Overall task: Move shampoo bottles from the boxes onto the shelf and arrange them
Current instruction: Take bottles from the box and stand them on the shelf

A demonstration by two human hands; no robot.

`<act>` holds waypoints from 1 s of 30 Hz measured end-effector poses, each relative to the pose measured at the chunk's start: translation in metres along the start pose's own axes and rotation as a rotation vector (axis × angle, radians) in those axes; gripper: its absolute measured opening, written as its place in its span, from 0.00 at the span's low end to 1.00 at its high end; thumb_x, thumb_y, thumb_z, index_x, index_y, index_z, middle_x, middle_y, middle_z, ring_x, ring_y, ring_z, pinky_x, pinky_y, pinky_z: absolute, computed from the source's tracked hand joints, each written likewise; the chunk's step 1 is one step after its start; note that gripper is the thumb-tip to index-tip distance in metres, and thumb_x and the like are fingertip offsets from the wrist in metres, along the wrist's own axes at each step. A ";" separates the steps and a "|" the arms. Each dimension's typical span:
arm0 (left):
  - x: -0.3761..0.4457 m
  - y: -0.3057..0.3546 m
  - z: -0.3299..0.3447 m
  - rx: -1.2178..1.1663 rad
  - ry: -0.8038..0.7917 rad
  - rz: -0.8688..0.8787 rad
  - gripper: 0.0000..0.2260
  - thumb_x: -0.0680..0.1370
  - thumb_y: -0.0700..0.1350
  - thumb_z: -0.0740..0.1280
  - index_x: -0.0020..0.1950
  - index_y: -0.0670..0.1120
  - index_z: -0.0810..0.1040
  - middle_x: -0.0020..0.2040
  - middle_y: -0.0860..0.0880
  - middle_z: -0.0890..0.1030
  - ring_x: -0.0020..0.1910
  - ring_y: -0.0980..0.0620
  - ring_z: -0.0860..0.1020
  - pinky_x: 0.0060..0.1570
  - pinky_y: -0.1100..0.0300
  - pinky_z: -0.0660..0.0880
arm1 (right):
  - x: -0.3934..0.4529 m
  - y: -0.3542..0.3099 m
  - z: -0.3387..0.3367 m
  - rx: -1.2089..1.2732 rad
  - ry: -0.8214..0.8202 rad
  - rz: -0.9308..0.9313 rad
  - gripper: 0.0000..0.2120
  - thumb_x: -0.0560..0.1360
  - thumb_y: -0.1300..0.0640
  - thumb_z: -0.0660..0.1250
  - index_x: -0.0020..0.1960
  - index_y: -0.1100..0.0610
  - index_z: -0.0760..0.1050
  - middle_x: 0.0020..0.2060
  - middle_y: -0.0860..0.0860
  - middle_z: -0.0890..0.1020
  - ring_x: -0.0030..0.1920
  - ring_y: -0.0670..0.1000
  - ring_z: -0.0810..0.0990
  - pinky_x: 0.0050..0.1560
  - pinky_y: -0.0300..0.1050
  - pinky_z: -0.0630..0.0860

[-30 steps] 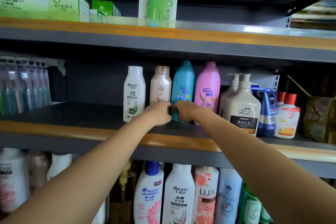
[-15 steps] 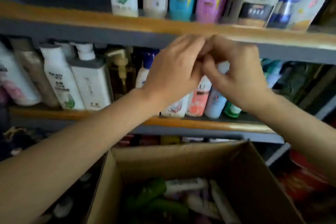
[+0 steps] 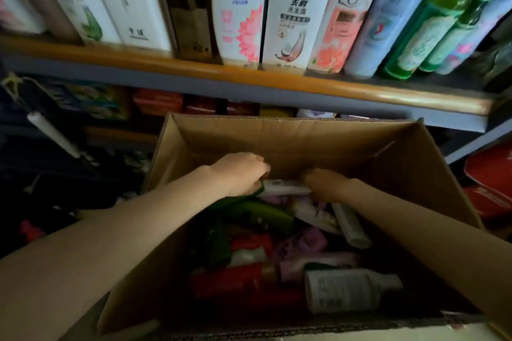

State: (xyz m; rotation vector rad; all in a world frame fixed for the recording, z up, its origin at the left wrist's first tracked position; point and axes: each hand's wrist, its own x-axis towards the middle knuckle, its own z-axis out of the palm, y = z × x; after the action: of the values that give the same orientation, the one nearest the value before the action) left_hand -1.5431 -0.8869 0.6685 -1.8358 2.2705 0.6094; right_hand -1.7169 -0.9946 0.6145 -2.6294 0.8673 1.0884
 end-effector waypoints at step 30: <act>-0.095 -0.012 -0.149 -1.067 0.118 0.095 0.14 0.72 0.40 0.69 0.55 0.53 0.76 0.53 0.58 0.81 0.56 0.55 0.78 0.59 0.54 0.73 | -0.175 -0.042 -0.277 0.855 0.434 -0.482 0.14 0.66 0.47 0.71 0.45 0.57 0.79 0.35 0.55 0.79 0.28 0.47 0.77 0.31 0.35 0.75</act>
State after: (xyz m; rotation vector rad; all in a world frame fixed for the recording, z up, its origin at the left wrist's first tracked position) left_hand -1.4895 -0.8643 0.8358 -2.1306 2.2721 2.0731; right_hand -1.6277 -0.9804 0.9325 -2.1353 0.5263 -0.0151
